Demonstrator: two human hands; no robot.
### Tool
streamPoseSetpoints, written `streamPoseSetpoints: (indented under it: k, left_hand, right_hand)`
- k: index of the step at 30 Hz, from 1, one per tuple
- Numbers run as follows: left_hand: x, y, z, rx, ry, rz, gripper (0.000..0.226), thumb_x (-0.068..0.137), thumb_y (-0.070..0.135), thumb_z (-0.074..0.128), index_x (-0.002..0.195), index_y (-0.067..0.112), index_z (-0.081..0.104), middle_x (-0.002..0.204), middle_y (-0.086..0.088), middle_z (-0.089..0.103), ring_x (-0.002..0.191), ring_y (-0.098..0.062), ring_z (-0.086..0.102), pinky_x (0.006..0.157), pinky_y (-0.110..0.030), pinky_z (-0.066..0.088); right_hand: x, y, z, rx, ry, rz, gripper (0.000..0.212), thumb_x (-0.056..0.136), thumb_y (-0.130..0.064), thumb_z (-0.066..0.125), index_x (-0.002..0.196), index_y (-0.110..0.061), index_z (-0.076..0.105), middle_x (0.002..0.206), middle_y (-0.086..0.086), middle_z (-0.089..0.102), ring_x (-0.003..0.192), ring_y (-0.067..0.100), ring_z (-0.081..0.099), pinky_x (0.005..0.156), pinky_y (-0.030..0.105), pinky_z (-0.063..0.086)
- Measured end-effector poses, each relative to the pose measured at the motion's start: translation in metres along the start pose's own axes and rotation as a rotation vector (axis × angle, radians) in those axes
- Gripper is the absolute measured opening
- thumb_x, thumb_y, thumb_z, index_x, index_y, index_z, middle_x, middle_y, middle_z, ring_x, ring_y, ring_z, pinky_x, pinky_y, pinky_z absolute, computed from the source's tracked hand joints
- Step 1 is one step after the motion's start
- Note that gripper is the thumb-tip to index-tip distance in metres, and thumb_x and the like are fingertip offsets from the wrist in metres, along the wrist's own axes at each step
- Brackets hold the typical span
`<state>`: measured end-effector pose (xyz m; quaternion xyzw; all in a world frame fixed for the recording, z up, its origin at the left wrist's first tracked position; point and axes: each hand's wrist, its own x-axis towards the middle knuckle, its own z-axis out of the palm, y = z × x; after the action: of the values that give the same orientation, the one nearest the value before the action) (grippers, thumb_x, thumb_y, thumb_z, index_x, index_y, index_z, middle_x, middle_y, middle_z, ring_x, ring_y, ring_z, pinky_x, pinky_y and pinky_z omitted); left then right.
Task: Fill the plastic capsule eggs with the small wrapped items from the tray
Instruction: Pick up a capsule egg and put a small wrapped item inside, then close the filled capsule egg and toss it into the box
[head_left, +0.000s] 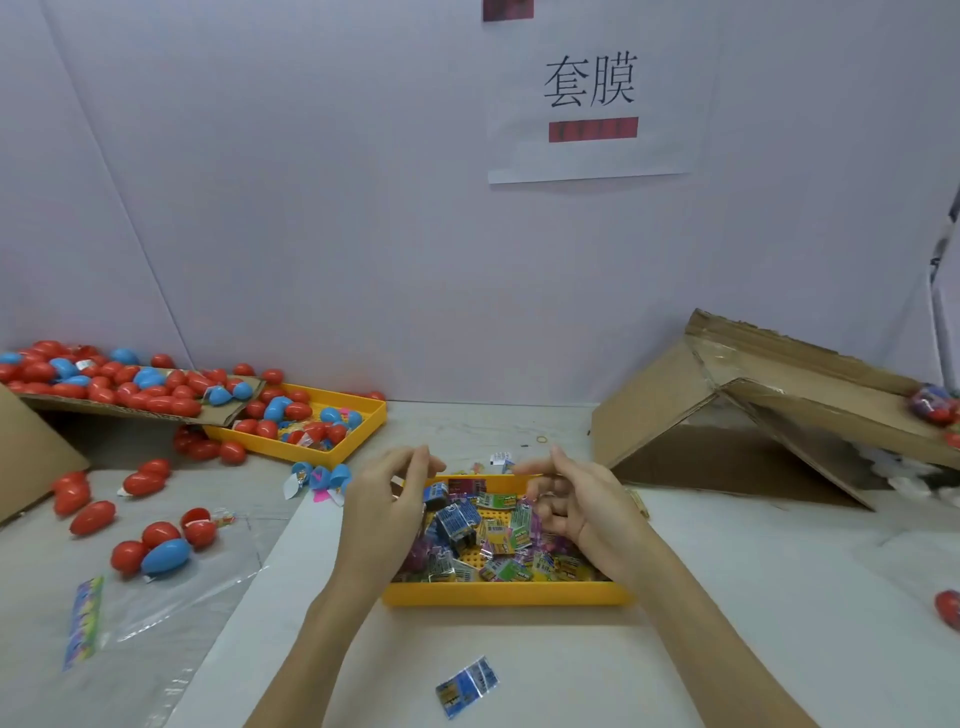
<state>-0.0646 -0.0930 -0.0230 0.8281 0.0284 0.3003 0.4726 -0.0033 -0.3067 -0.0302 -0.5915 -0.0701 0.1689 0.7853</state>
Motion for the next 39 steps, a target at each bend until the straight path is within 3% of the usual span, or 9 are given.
streamPoseSetpoints:
  k: [4, 7, 10, 17, 23, 27, 30, 33, 39]
  left_hand:
    - [0.011, -0.021, -0.001, 0.175, 0.074, -0.074, 0.01, 0.103, 0.022, 0.057, 0.105, 0.021, 0.067, 0.102, 0.006, 0.066, 0.1, -0.012, 0.06, 0.08, -0.024, 0.052]
    - [0.038, -0.039, -0.004, 0.38, 0.096, -0.16, 0.023, 0.103, 0.025, 0.053, 0.121, 0.013, 0.062, 0.119, -0.005, 0.059, 0.119, -0.021, 0.049, 0.096, -0.033, 0.043]
    - [0.075, -0.054, -0.011, 0.633, 0.051, -0.132, 0.032, 0.105, 0.023, 0.048, 0.129, 0.003, 0.056, 0.128, -0.015, 0.055, 0.121, -0.03, 0.044, 0.103, -0.039, 0.035]
    - [0.146, -0.095, -0.036, 0.837, -0.176, -0.106, 0.035, 0.105, 0.013, 0.042, 0.137, 0.004, 0.055, 0.141, -0.015, 0.054, 0.125, -0.032, 0.053, 0.102, -0.042, 0.047]
    - [0.174, -0.111, -0.033, 1.015, -0.495, -0.108, 0.043, 0.108, 0.028, 0.032, 0.146, 0.019, 0.05, 0.153, -0.01, 0.046, 0.137, -0.031, 0.044, 0.111, -0.048, 0.041]
    - [0.178, -0.118, -0.031, 0.956, -0.356, -0.072, 0.032, 0.103, 0.017, 0.04, 0.12, 0.005, 0.065, 0.131, -0.015, 0.059, 0.119, -0.03, 0.049, 0.103, -0.041, 0.045]
    - [0.177, -0.122, -0.037, 0.891, -0.262, -0.127, 0.03, 0.105, 0.023, 0.044, 0.116, 0.005, 0.066, 0.129, -0.016, 0.053, 0.118, -0.03, 0.048, 0.102, -0.042, 0.043]
    - [0.176, -0.128, -0.045, 0.923, -0.337, -0.191, 0.036, 0.106, 0.03, 0.041, 0.129, 0.009, 0.059, 0.138, -0.018, 0.047, 0.128, -0.035, 0.043, 0.11, -0.048, 0.039]
    - [0.174, -0.135, -0.047, 0.799, -0.353, -0.219, 0.027, 0.105, 0.019, 0.043, 0.114, 0.002, 0.062, 0.119, -0.022, 0.06, 0.106, -0.033, 0.059, 0.093, -0.043, 0.051]
  right_hand:
    - [-0.004, 0.011, 0.006, -0.197, -0.045, -0.063, 0.04, 0.105, -0.034, 0.051, 0.097, -0.004, 0.077, 0.071, 0.011, 0.065, 0.049, 0.016, 0.054, 0.039, 0.021, 0.038]
    - [-0.003, 0.014, 0.009, -0.285, -0.042, -0.076, 0.041, 0.105, -0.034, 0.05, 0.095, -0.003, 0.076, 0.067, 0.012, 0.065, 0.045, 0.017, 0.053, 0.036, 0.021, 0.037]
    - [-0.002, 0.017, 0.01, -0.361, -0.043, -0.083, 0.04, 0.105, -0.032, 0.05, 0.095, -0.003, 0.075, 0.066, 0.011, 0.066, 0.044, 0.017, 0.054, 0.036, 0.021, 0.037]
    - [0.0, 0.018, 0.011, -0.426, -0.055, -0.083, 0.036, 0.106, -0.029, 0.051, 0.093, -0.005, 0.075, 0.066, 0.011, 0.066, 0.045, 0.017, 0.053, 0.037, 0.022, 0.039]
    - [0.003, 0.019, 0.011, -0.447, -0.063, -0.084, 0.036, 0.106, -0.03, 0.051, 0.092, -0.008, 0.076, 0.065, 0.009, 0.066, 0.045, 0.017, 0.053, 0.038, 0.021, 0.039]
    - [0.002, 0.02, 0.011, -0.459, -0.063, -0.079, 0.036, 0.106, -0.029, 0.051, 0.091, -0.007, 0.076, 0.065, 0.009, 0.066, 0.046, 0.016, 0.053, 0.039, 0.021, 0.039]
    - [0.001, 0.019, 0.012, -0.459, -0.06, -0.075, 0.036, 0.106, -0.028, 0.05, 0.092, -0.006, 0.075, 0.065, 0.01, 0.067, 0.046, 0.016, 0.053, 0.039, 0.021, 0.039]
    - [-0.001, 0.018, 0.013, -0.456, -0.06, -0.073, 0.036, 0.106, -0.027, 0.05, 0.093, -0.006, 0.075, 0.065, 0.01, 0.067, 0.046, 0.016, 0.053, 0.039, 0.021, 0.039]
    - [-0.002, 0.016, 0.014, -0.467, -0.056, -0.069, 0.035, 0.106, -0.026, 0.05, 0.094, -0.005, 0.075, 0.065, 0.01, 0.066, 0.045, 0.015, 0.052, 0.039, 0.021, 0.039]
